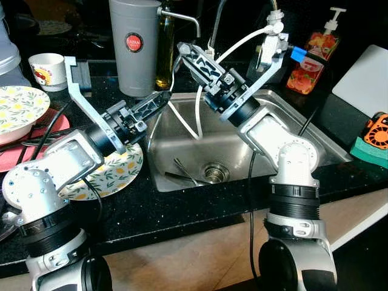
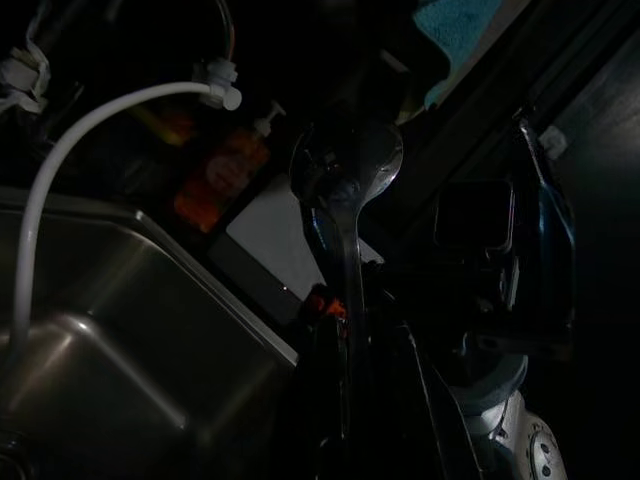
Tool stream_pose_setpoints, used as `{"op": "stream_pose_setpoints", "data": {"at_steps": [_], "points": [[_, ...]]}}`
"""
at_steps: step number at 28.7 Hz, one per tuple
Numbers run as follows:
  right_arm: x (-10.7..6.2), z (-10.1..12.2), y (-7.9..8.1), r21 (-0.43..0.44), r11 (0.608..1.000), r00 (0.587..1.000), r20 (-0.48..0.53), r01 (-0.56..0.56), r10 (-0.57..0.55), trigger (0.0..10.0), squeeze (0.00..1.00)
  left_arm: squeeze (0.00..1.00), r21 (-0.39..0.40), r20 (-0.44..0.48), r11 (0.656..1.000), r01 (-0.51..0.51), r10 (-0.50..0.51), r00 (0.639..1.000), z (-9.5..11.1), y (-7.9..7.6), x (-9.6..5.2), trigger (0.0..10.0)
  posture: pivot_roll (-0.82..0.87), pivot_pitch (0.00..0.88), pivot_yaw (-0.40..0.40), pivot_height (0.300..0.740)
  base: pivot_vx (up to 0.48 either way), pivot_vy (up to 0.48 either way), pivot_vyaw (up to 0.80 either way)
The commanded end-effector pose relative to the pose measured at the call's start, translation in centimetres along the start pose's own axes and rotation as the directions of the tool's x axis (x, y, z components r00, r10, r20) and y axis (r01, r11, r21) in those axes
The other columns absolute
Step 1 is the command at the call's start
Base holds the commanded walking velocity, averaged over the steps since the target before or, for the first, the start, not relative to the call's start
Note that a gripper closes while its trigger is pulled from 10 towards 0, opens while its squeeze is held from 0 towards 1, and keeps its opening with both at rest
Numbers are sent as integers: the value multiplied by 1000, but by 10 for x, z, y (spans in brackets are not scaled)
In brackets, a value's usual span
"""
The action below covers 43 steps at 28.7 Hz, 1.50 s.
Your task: Kitchen organization
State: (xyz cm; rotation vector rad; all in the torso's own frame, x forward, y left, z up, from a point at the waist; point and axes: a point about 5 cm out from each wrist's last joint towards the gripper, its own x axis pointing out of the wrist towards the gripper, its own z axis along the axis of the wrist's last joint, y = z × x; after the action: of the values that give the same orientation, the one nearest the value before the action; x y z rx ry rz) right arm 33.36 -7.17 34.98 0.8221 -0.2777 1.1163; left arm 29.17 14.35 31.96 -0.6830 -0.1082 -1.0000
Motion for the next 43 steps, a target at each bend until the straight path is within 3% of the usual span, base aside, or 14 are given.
{"op": "stream_pose_setpoints", "data": {"at_steps": [1, 9, 25, 26, 27, 28, 29, 43], "points": [[-1, -8, 5, -15, 999, 998, -60, -30, 29, 10000, 0, 0, -8, -13, 1000, 14, -14, 1000, -6, -2, 3, 0, -21, 104, -84, 740, 0, 0, 0], [-2, -22, 6, -24, 999, 991, -132, -26, 23, 10000, 0, 0, -5, -10, 1000, 30, -30, 999, -3, -5, 5, 0, -19, 99, -82, 740, 0, 0, 0], [-6, -28, 2, -55, 998, 983, -186, -8, -2, 10000, 0, 0, -5, -15, 999, 44, -44, 999, -4, -6, 6, 0, -22, 91, -83, 740, 0, 0, 0], [-7, -27, 1, -55, 998, 983, -181, 0, -10, 4902, 0, 0, -4, -14, 999, 45, -45, 999, -3, -6, 6, 0, -22, 91, -83, 740, 0, 0, 0], [-7, -26, 1, -55, 998, 984, -177, 5, -15, 4902, 0, 0, -3, -14, 999, 46, -46, 999, -3, -6, 6, 0, -22, 91, -83, 740, 0, 0, 0], [-6, -25, -1, -55, 998, 985, -169, 14, -23, 510, 0, 0, -2, -14, 999, 48, -48, 999, -3, -6, 6, 0, -22, 91, -83, 740, 0, 0, 0], [-6, -24, -2, -54, 998, 987, -160, 23, -31, 0, 0, 0, -3, -15, 999, 48, -48, 999, -3, -6, 6, 0, -23, 89, -84, 740, 0, 0, 0], [-5, -17, -5, -52, 998, 993, -109, 46, -52, 0, 0, 0, -7, -34, 999, 47, -48, 998, -6, -6, 4, 0, -25, 96, -84, 740, 0, 0, 0]]}}
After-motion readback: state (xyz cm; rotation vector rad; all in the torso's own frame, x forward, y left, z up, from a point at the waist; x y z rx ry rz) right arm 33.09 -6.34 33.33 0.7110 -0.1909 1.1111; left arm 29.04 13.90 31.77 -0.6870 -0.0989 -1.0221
